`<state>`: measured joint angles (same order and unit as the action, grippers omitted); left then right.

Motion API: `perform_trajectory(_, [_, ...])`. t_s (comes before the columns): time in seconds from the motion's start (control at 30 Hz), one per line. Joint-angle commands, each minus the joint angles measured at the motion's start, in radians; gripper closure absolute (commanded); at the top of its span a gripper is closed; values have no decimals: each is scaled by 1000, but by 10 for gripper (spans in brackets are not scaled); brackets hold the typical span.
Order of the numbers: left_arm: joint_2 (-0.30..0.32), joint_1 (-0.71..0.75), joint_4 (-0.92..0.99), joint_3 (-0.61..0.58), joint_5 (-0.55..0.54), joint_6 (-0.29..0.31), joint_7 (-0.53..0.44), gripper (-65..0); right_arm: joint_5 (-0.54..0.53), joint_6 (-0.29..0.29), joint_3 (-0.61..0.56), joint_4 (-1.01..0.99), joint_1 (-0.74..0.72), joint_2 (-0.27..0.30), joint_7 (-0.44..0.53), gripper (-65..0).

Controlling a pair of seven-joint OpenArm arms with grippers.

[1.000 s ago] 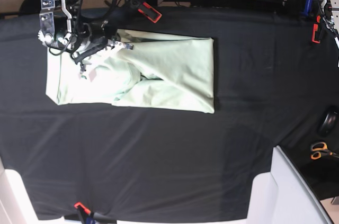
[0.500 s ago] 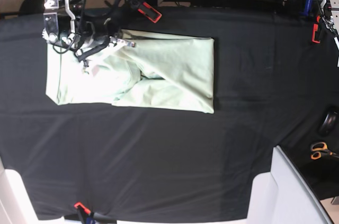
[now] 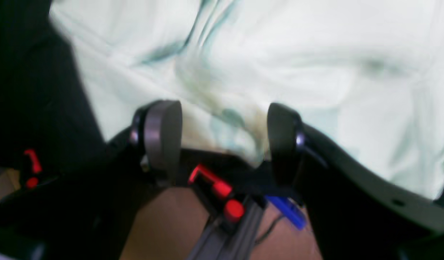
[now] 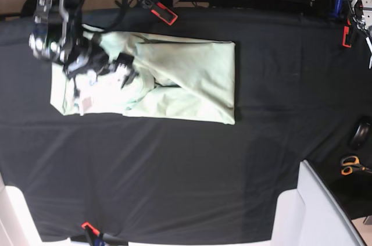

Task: Fold the T-shirt properly
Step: 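Grasp the middle fold again with the right gripper and smooth it flat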

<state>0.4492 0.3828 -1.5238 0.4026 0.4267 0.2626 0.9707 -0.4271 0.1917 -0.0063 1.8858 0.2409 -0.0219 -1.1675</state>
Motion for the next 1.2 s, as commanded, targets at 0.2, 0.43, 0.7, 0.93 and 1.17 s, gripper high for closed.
perform_trajectory(0.2, [16, -2, -53, 8, 19, -10, -2, 0, -17, -107, -2, -210, -199, -2, 18, -358])
perform_trajectory(0.43, [16, 0, -51, 8, 21, -10, -2, 0, -17, -159, -5, -335, -234, -19, 74, -358])
perform_trajectory(0.7, [16, 0, -48, 8, 21, -10, -2, 0, -17, -154, -179, -371, -249, -22, 97, -358])
perform_trajectory(0.93, [16, 5, -47, 8, 21, -10, -2, 0, -17, -153, -232, -371, -251, -22, 97, -358])
perform_trajectory(1.17, [16, 2, -47, 8, 21, -10, -2, 0, -17, -31, -234, -206, -251, -14, 74, -358])
